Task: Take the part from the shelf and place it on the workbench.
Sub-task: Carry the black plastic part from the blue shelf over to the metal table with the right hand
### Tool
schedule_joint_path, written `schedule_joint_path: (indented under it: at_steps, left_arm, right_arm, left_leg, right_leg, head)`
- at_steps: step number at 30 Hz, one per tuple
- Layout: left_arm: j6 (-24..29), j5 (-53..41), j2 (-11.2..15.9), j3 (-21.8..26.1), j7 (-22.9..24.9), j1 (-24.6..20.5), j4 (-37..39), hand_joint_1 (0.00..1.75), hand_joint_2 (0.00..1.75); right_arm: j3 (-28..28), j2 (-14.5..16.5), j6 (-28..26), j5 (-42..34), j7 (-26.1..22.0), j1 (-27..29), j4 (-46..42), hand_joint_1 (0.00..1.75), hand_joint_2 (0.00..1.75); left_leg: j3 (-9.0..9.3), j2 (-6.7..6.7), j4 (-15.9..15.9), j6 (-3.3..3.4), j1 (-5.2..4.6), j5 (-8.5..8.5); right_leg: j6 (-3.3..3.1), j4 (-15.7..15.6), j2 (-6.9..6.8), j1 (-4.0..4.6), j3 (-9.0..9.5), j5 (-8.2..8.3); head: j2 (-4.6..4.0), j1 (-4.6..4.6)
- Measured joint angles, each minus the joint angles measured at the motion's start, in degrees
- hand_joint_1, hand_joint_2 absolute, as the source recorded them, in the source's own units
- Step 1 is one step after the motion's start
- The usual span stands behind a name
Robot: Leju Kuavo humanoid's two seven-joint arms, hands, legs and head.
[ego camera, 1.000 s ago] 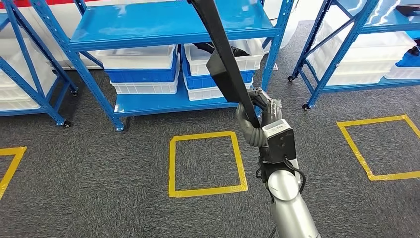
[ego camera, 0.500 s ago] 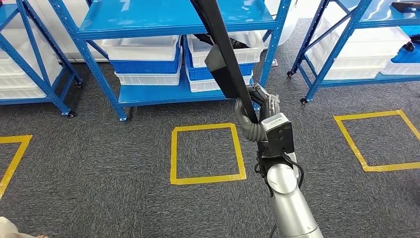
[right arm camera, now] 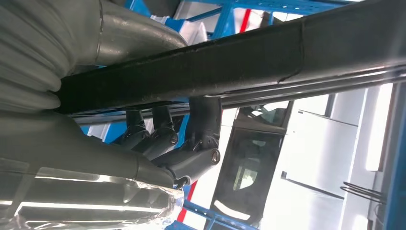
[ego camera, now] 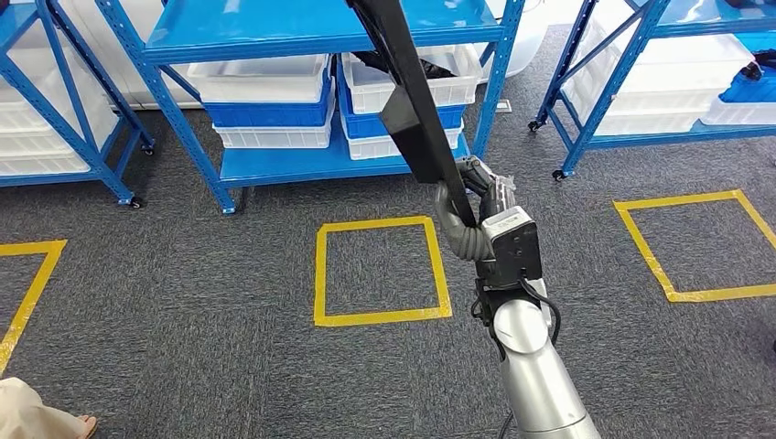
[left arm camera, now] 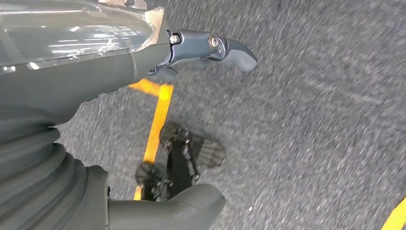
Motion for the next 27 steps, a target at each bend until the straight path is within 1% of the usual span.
schedule_joint_path:
  at_steps: [1,6,9,14,27]
  left_arm:
    - [-0.05,0.00,-0.01,0.07,-0.04,0.00,0.00,0.00,1.75]
    - [-0.08,0.02,0.01,0.81,-0.17,-0.01,0.00,0.00,1.75]
    - [-0.08,0.02,-0.02,1.15,-0.17,-0.03,0.00,0.00,1.75]
    - [-0.02,0.01,-0.09,1.37,-0.17,-0.04,0.01,0.00,1.75]
    - [0.07,-0.19,-0.15,1.40,-0.11,-0.17,0.00,0.00,1.75]
  right_arm:
    - [0.10,0.00,0.02,0.03,-0.19,-0.03,0.03,1.75,1.75]
    - [0.35,0.00,0.33,0.31,-0.75,-0.25,0.45,1.75,1.75]
    - [0.38,0.02,0.97,0.78,-1.11,-0.58,0.72,1.75,1.75]
    - [0.39,0.06,1.20,1.28,-1.21,-1.02,1.02,1.75,1.75]
    - [0.37,0.69,2.17,0.47,-1.20,-1.81,2.50,1.75,1.75]
  left_leg:
    - [-0.04,-0.03,-0.11,0.05,0.09,0.26]
    - [-0.05,-0.14,-0.77,-0.99,0.40,1.07]
    - [-0.09,-0.15,-0.87,-1.35,0.49,1.26]
    - [-0.24,-0.16,-0.89,-2.21,0.56,1.34]
    - [-0.69,-0.17,-0.80,-2.31,0.21,1.41]
  right_leg:
    - [-0.21,-0.01,0.00,0.14,-0.08,0.13]
    - [-0.91,0.02,-0.03,0.54,-0.44,0.53]
    - [-1.00,0.06,-0.04,0.69,-0.52,0.58]
    - [-1.13,0.09,-0.08,0.80,-0.68,0.66]
    - [-0.93,0.09,-0.10,0.60,-1.14,0.84]
  head:
    - [0.00,-0.01]
    - [0.00,0.00]
    - [-0.01,0.01]
    - [-0.01,0.03]
    - [0.00,0.04]
